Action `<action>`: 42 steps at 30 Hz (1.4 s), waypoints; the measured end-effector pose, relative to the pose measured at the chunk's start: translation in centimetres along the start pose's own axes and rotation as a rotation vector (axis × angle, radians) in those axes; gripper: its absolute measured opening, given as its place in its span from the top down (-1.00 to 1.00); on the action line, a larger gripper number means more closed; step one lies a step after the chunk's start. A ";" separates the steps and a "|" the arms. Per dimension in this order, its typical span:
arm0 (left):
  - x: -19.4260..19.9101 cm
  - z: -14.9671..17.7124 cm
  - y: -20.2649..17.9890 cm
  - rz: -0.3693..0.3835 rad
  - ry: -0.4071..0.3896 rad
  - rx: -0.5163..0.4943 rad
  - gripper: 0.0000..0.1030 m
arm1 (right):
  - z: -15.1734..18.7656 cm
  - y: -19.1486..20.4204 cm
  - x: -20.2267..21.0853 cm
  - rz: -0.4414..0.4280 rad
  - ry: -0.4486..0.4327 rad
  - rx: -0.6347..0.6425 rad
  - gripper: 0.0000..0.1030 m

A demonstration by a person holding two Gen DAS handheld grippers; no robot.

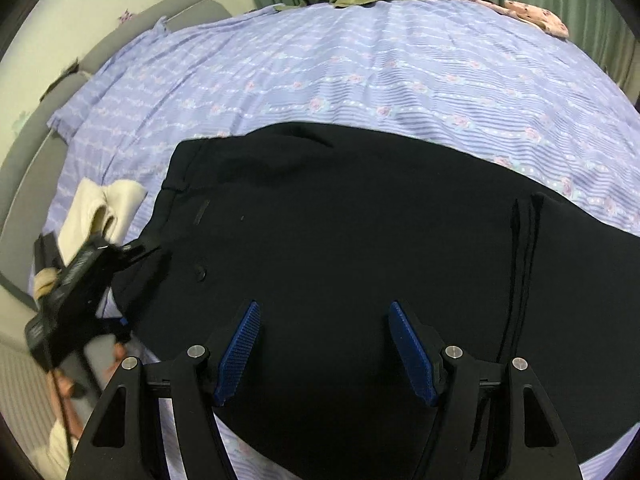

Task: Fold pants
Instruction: 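Close the left tool on the folded trouser edge and lift it, then fold the lifted edge over the trousers with the left tool and open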

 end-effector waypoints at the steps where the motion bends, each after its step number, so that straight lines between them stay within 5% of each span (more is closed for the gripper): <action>1: 1.0 0.2 -0.6 0.085 -0.014 -0.010 -0.86 | -0.1 -0.1 0.2 -0.003 -0.009 -0.004 -0.33; 4: 1.5 0.1 -1.5 0.167 -0.007 -0.092 -0.86 | -0.3 -0.1 0.7 -0.004 -0.036 -0.004 -0.33; 9: -3.6 -1.8 1.0 0.040 0.087 -0.038 -0.67 | -0.3 0.7 0.8 0.005 -0.051 0.019 -0.33; 12: -4.5 -2.3 0.8 -0.011 0.076 -0.046 -0.49 | -0.3 1.4 0.5 0.030 -0.049 0.045 -0.33; 14: -4.0 -2.2 0.2 -0.063 0.069 -0.041 0.03 | -0.2 1.2 0.5 0.026 -0.050 0.044 -0.33; 17: -2.3 -1.6 -1.2 -0.118 0.055 -0.093 0.52 | -0.3 0.4 0.9 0.022 -0.052 0.018 -0.33; 26: 1.4 3.9 -15.2 -0.330 -0.061 -0.557 0.59 | 0.3 -4.5 6.0 0.041 -0.127 -0.053 -0.32; 31: 1.0 10.2 -23.2 -0.474 -0.120 -0.866 0.59 | 2.3 -9.4 10.9 0.095 -0.174 -0.103 -0.32; 42: -4.2 21.0 -34.2 -0.448 -0.033 -1.041 0.63 | 9.7 -20.8 20.5 0.187 -0.252 -0.328 -0.31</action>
Point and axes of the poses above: each gripper's, at about its wrist camera, not at the fingertips, and x roughly against the way its jaws point, y to its left, z to its underside, the point moved 2 cm from there along -x, roughly the way its jaws point, and after that the axes turned 7 degrees about y, right-handed, at the moved point
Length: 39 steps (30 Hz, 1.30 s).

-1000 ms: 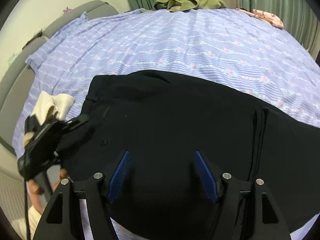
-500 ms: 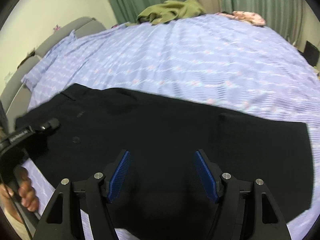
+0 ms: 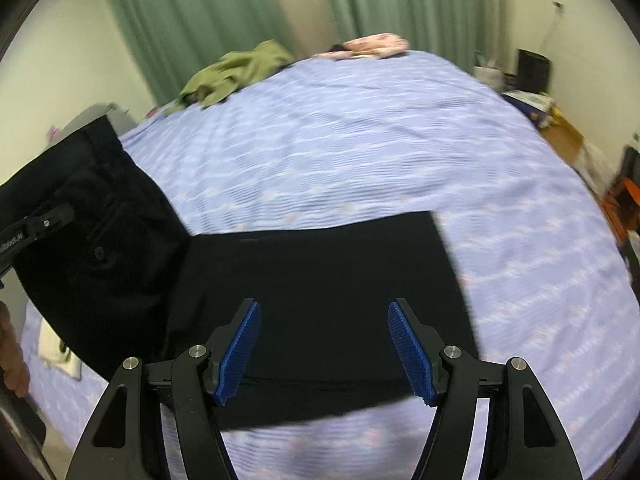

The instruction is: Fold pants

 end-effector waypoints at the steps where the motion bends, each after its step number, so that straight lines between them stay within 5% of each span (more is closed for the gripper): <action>1: -0.4 -0.1 -1.6 0.007 0.012 -0.014 0.63 | 0.2 -1.0 0.5 0.006 -0.007 -0.021 -0.30; 12: -9.5 3.3 -15.9 0.113 0.253 -0.083 0.64 | 1.8 -10.1 2.3 0.048 -0.037 -0.178 -0.18; 18: -11.3 6.0 -21.5 0.137 0.318 -0.178 0.63 | 3.7 -13.3 1.8 0.094 -0.003 -0.205 -0.18; 22: -12.6 7.7 -24.1 0.124 0.401 -0.275 0.30 | 4.6 -14.8 1.7 0.133 0.008 -0.231 -0.18; 24: -12.4 8.5 -24.3 0.133 0.444 -0.282 0.12 | 4.6 -15.3 1.8 0.162 0.011 -0.245 -0.19; 25: -11.7 8.6 -24.1 0.157 0.447 -0.272 -0.14 | 4.6 -15.5 1.9 0.169 0.014 -0.248 -0.20; 26: -10.5 8.7 -23.7 0.198 0.437 -0.259 -0.41 | 4.5 -15.7 1.9 0.176 0.013 -0.253 -0.20; 29: -7.0 8.4 -23.1 0.253 0.359 -0.283 -0.75 | 4.3 -16.2 2.0 0.174 0.012 -0.266 -0.20; 32: -4.0 7.6 -21.3 0.258 0.259 -0.299 -0.84 | 3.6 -16.1 1.9 0.172 0.001 -0.251 -0.20; 35: -3.4 7.5 -18.3 0.177 0.221 -0.308 -0.84 | 2.2 -14.9 1.4 0.099 -0.015 -0.193 -0.20; 39: -5.6 8.0 -13.8 0.067 0.257 -0.273 -0.83 | 0.3 -12.8 -0.9 -0.032 -0.016 -0.106 -0.20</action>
Point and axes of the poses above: each gripper's, at about its wrist camera, not at the fingertips, and x roughly against the way its jaws point, y to its left, z to its underside, the point moved 2 cm from there along -x, roughly the way its jaws point, and after that the axes turned 7 degrees about y, right-handed, at the moved point
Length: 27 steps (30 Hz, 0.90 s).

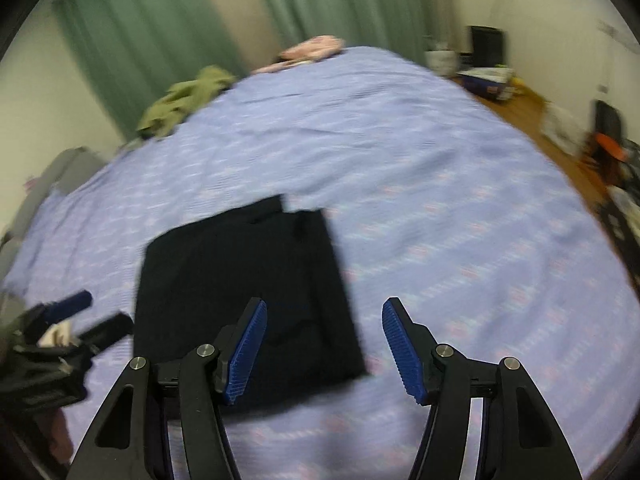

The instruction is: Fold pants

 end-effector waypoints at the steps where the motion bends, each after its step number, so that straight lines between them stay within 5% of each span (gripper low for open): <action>1: -0.7 0.4 1.3 -0.008 0.023 0.032 -0.83 | -0.6 0.5 -1.3 -0.039 0.022 0.019 -0.20; 7: -4.7 2.4 6.4 0.007 0.126 0.189 -0.81 | -3.1 1.7 -8.6 -0.096 0.153 0.075 0.01; 15: -6.6 2.7 7.4 0.002 0.144 0.186 -0.81 | -3.8 1.4 -14.8 -0.116 0.281 0.036 0.08; 19: -6.0 2.5 7.9 0.001 0.127 0.191 -0.81 | -3.5 2.0 -14.4 -0.091 0.295 0.029 0.27; 23: -5.6 2.4 8.5 0.012 0.114 0.225 -0.81 | -3.8 3.9 -10.7 -0.135 0.191 0.092 0.34; 27: -5.6 2.4 8.5 0.011 0.118 0.234 -0.81 | -4.3 4.1 -12.4 -0.166 0.238 0.072 0.41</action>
Point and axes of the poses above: each gripper's, at about its wrist camera, not at the fingertips, and x roughly against the way its jaws point, y to its left, z to its underside, the point moved 2 cm from there along -x, roughly the way its jaws point, and after that the axes turned 7 degrees about y, right-handed, at the moved point
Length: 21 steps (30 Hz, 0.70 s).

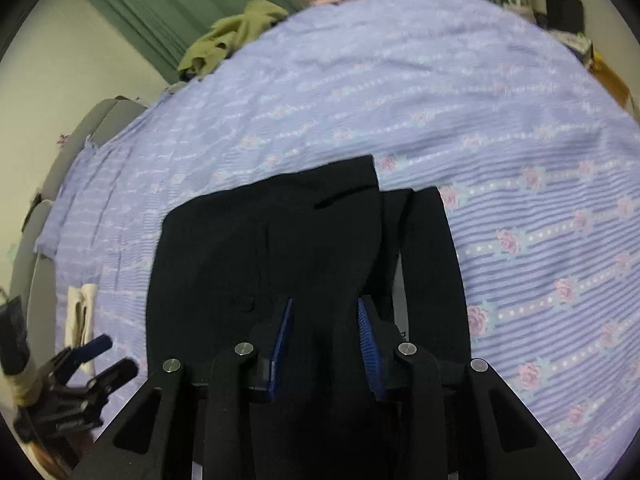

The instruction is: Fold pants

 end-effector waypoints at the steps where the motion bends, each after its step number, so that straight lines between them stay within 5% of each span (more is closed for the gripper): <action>1: 0.0 0.0 -0.1 -0.004 0.000 -0.004 -0.81 | -0.2 -0.4 -0.4 0.002 0.004 -0.019 0.52; 2: 0.1 0.1 -0.2 -0.007 -0.002 -0.006 -0.81 | -0.4 -1.1 -0.5 0.013 0.006 -0.054 0.78; 4: 0.1 0.0 -0.6 -0.006 -0.001 -0.014 -0.81 | -0.6 -2.3 -0.2 -0.019 -0.007 -0.110 0.88; 10: 0.4 0.0 -1.9 -0.010 -0.014 -0.054 -0.81 | 0.5 -4.3 3.0 0.019 -0.081 -0.168 0.90; 21: 0.3 0.3 -1.9 -0.032 -0.003 -0.051 -0.81 | 0.9 -5.6 1.1 0.220 -0.035 -0.110 0.90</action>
Point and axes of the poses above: each gripper's, at about its wrist camera, not at the fingertips, and x roughly against the way its jaws point, y to its left, z to its underside, the point moved 2 cm from there along -x, roughly the way its jaws point, and after that the axes turned 7 degrees about y, right-handed, at the moved point
